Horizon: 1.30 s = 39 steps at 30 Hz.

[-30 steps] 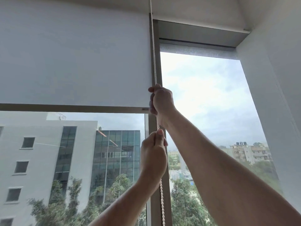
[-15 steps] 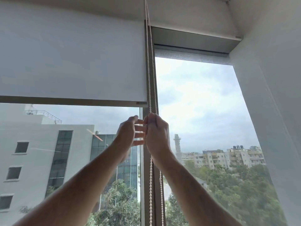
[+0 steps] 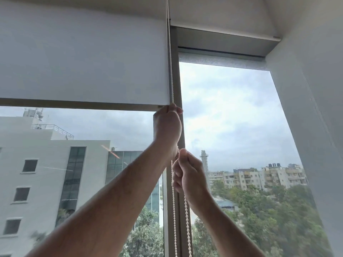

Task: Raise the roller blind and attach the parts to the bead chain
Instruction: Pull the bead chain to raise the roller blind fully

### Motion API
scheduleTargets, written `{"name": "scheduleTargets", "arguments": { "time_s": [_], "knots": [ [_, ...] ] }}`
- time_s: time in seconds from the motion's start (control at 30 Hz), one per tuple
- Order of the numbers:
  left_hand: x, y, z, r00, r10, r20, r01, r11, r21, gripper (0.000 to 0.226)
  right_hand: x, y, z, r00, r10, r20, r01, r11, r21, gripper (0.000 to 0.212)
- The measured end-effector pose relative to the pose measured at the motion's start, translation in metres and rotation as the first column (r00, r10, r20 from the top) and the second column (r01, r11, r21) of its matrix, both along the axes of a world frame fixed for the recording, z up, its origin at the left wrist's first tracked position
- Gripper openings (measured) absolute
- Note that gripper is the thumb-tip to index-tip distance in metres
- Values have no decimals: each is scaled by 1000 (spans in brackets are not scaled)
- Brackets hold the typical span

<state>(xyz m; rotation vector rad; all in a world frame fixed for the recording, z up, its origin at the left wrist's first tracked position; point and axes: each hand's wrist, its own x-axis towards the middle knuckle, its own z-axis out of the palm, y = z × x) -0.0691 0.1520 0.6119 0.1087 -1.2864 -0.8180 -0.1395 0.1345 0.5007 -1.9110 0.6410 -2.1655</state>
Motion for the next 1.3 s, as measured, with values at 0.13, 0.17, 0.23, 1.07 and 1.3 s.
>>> {"name": "scheduleTargets", "arguments": {
  "time_s": [0.13, 0.17, 0.23, 1.07, 1.3],
  "knots": [
    [-1, 3, -4, 1000, 10, 26, -10, 1000, -15, 38, -7, 13, 29, 997, -65, 37, 65, 998, -14, 59],
    [-2, 4, -11, 998, 31, 58, -31, 999, -12, 37, -8, 17, 39, 997, -60, 50, 61, 998, -17, 56],
    [-5, 2, -30, 995, 55, 88, -51, 997, -51, 38, -7, 26, 62, 997, -36, 69, 36, 999, 0, 51],
    [13, -61, -99, 961, 30, 275, -49, 997, 63, 48, 24, 5, 71, 901, -420, 110, 433, 887, -159, 43],
    [28, -32, -30, 973, -38, 229, 46, 999, -27, 47, 14, -9, 15, 926, -371, 65, 376, 901, -216, 42]
  ]
}}
